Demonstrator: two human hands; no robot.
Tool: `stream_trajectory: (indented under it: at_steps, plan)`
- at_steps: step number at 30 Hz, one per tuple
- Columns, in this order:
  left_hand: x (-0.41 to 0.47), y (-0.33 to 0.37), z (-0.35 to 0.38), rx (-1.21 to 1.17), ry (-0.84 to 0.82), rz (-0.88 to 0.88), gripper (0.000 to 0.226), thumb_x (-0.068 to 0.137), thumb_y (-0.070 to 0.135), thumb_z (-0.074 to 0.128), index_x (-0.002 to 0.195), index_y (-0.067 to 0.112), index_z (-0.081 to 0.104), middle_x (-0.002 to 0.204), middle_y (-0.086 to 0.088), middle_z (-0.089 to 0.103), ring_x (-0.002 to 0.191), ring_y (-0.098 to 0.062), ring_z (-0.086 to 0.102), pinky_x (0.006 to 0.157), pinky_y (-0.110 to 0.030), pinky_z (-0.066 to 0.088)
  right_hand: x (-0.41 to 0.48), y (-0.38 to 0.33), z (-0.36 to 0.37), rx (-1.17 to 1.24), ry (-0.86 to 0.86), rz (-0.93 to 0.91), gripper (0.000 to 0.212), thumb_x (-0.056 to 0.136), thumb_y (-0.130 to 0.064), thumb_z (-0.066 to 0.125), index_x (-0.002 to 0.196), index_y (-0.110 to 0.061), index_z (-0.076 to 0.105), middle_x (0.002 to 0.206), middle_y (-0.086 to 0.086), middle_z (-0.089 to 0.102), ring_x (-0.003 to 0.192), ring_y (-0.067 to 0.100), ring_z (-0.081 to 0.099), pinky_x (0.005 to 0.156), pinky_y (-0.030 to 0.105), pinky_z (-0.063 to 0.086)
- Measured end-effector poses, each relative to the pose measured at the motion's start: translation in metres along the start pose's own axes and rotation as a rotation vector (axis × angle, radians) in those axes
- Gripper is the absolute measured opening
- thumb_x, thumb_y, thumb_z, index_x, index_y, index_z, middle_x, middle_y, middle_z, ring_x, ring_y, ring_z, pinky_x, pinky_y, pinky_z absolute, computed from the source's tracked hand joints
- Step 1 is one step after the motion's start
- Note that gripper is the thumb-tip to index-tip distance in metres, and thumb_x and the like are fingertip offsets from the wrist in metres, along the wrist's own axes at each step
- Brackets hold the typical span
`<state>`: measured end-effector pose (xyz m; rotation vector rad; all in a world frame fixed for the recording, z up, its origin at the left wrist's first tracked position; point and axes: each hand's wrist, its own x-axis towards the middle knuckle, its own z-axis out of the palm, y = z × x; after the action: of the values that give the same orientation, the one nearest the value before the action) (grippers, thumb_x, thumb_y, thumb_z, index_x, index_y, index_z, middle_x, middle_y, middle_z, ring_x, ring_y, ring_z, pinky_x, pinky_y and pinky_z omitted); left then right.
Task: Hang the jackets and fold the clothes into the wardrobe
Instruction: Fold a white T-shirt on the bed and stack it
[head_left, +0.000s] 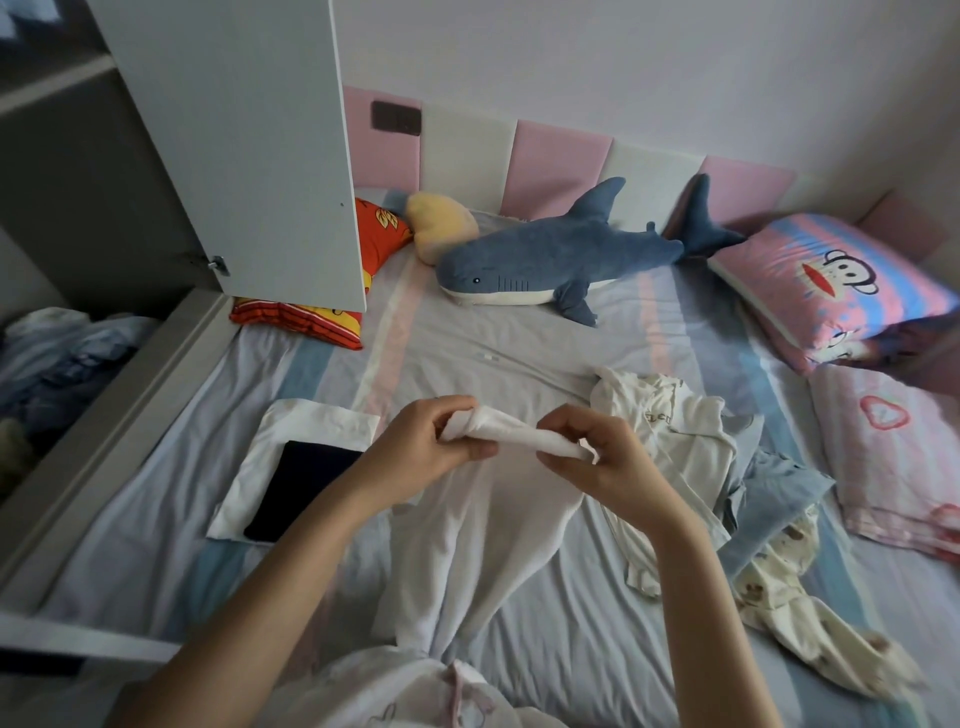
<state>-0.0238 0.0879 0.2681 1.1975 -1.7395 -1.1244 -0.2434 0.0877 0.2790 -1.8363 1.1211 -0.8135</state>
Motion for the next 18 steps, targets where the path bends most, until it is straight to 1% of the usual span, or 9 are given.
stream_trajectory:
  at_steps: [1, 4, 7, 9, 12, 13, 15, 16, 18]
  plan:
    - [0.000, 0.000, 0.002, -0.021, 0.023, 0.004, 0.015, 0.079, 0.007, 0.075, 0.081, 0.001, 0.061, 0.070, -0.005, 0.059, 0.067, -0.003, 0.051, 0.064, -0.023, 0.041, 0.001, 0.000, 0.000, 0.005, -0.029, 0.009, 0.007, 0.078, -0.023, 0.067, 0.079, -0.029, 0.063, 0.074, 0.001, 0.060, 0.071, 0.011, 0.053, 0.068, 0.027, 0.040]
    - [0.001, 0.001, 0.009, -0.020, 0.038, 0.031, 0.015, 0.077, 0.006, 0.076, 0.073, 0.011, 0.062, 0.065, 0.013, 0.059, 0.066, 0.005, 0.051, 0.064, -0.015, 0.042, 0.003, 0.000, 0.008, 0.053, -0.074, 0.015, 0.009, 0.079, -0.030, 0.070, 0.083, -0.031, 0.063, 0.078, -0.011, 0.059, 0.069, 0.010, 0.053, 0.066, 0.024, 0.040]
    - [0.001, 0.002, 0.014, -0.056, 0.077, 0.051, 0.014, 0.079, 0.008, 0.074, 0.079, 0.019, 0.067, 0.071, 0.016, 0.065, 0.072, 0.002, 0.059, 0.069, -0.017, 0.047, 0.005, -0.001, 0.020, -0.002, 0.014, -0.044, 0.017, 0.085, -0.017, 0.067, 0.091, -0.030, 0.059, 0.084, -0.017, 0.059, 0.066, 0.015, 0.051, 0.062, 0.024, 0.039]
    - [0.001, 0.004, 0.013, -0.112, 0.112, 0.046, 0.017, 0.079, 0.007, 0.074, 0.088, 0.021, 0.071, 0.079, 0.014, 0.070, 0.079, 0.000, 0.065, 0.073, -0.018, 0.050, 0.005, -0.004, 0.022, -0.036, 0.097, -0.077, 0.021, 0.086, -0.014, 0.064, 0.091, -0.034, 0.059, 0.085, -0.016, 0.063, 0.069, 0.018, 0.057, 0.063, 0.025, 0.042]
    - [0.003, 0.008, 0.010, -0.111, 0.099, 0.046, 0.015, 0.080, 0.011, 0.074, 0.093, 0.019, 0.073, 0.077, 0.018, 0.070, 0.077, 0.003, 0.065, 0.071, -0.015, 0.049, 0.003, -0.010, 0.019, -0.112, 0.203, -0.102, 0.017, 0.086, -0.017, 0.059, 0.093, -0.031, 0.066, 0.089, -0.022, 0.066, 0.081, 0.001, 0.063, 0.071, 0.018, 0.047]
    - [0.004, 0.007, 0.009, -0.105, 0.090, 0.042, 0.013, 0.081, 0.013, 0.073, 0.091, 0.021, 0.072, 0.075, 0.020, 0.069, 0.075, 0.004, 0.063, 0.069, -0.015, 0.048, 0.002, -0.011, 0.017, -0.182, 0.239, -0.148, 0.017, 0.087, -0.016, 0.058, 0.096, -0.024, 0.070, 0.090, -0.021, 0.067, 0.084, 0.000, 0.063, 0.073, 0.018, 0.048]
    - [0.006, 0.005, 0.008, -0.110, 0.049, 0.023, 0.007, 0.082, 0.019, 0.073, 0.083, 0.025, 0.068, 0.071, 0.017, 0.066, 0.071, 0.002, 0.060, 0.067, -0.018, 0.048, 0.002, -0.015, 0.014, -0.333, 0.292, -0.237, 0.019, 0.091, -0.018, 0.056, 0.102, -0.017, 0.071, 0.091, -0.011, 0.068, 0.081, 0.008, 0.065, 0.069, 0.028, 0.051]
    - [0.007, 0.002, 0.007, -0.084, 0.021, 0.023, 0.010, 0.082, 0.023, 0.073, 0.077, 0.023, 0.065, 0.068, 0.015, 0.062, 0.068, -0.001, 0.056, 0.065, -0.018, 0.046, 0.002, -0.017, 0.012, -0.400, 0.321, -0.265, 0.022, 0.093, -0.020, 0.053, 0.104, -0.017, 0.071, 0.090, -0.007, 0.067, 0.078, 0.011, 0.065, 0.066, 0.032, 0.050]
    - [0.010, -0.013, 0.005, 0.014, -0.067, 0.005, 0.023, 0.080, 0.023, 0.075, 0.069, 0.023, 0.055, 0.066, 0.015, 0.056, 0.064, -0.004, 0.051, 0.062, -0.017, 0.043, 0.002, -0.021, 0.006, -0.469, 0.400, -0.319, 0.025, 0.094, -0.019, 0.049, 0.105, -0.015, 0.071, 0.089, -0.005, 0.066, 0.075, 0.013, 0.064, 0.064, 0.032, 0.051]
